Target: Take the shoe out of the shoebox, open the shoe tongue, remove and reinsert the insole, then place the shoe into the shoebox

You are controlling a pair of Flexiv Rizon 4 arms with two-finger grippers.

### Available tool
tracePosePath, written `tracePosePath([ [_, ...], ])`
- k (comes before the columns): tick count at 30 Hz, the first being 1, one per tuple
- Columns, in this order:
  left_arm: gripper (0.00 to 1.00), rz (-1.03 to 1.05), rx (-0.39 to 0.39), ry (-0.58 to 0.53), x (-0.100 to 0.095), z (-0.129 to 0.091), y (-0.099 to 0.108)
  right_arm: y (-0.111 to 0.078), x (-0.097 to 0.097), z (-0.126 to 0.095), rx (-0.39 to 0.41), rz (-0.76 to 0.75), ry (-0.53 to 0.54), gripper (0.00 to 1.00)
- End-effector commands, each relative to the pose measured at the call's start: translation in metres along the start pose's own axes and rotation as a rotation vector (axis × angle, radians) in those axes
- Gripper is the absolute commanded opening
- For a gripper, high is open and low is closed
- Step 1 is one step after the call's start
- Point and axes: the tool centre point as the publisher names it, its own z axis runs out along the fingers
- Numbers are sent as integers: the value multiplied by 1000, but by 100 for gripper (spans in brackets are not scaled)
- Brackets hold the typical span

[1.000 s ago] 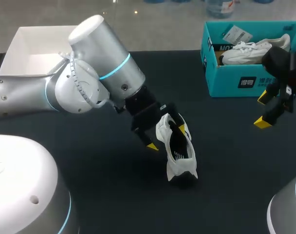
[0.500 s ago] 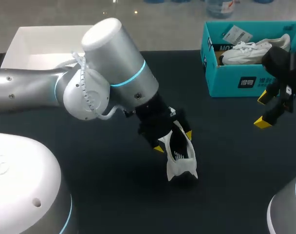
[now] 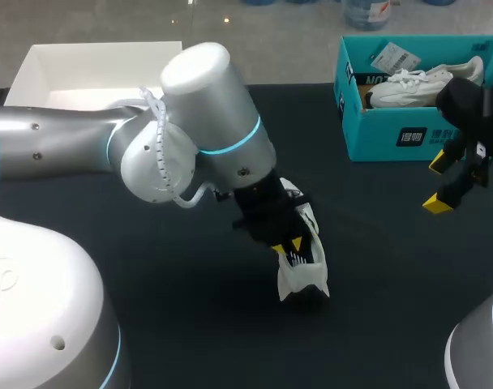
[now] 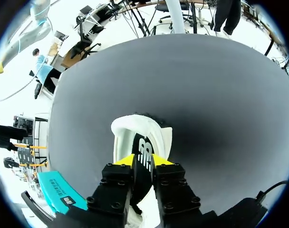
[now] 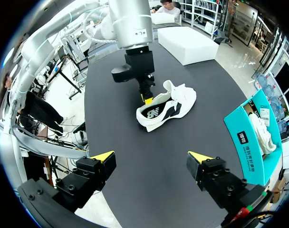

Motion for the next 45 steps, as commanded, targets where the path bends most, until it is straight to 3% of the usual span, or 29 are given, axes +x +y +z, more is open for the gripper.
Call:
tracePosePath([
  [1,0,-7,-8,28,-8,19,2,1,-2,1,3,0,2,100],
  [25,0,25,-63,212,0,82,17,1,-2,1,3,0,2,100],
  [30,0,33,-70,214,-2,78,18,1,-2,1,3,0,2,100],
  [39,0,84,-127,161,-18,47,8,1,-2,1,3,0,2,100],
  [45,0,100,-137,186,-20,54,9,1,-2,1,3,0,2,100],
])
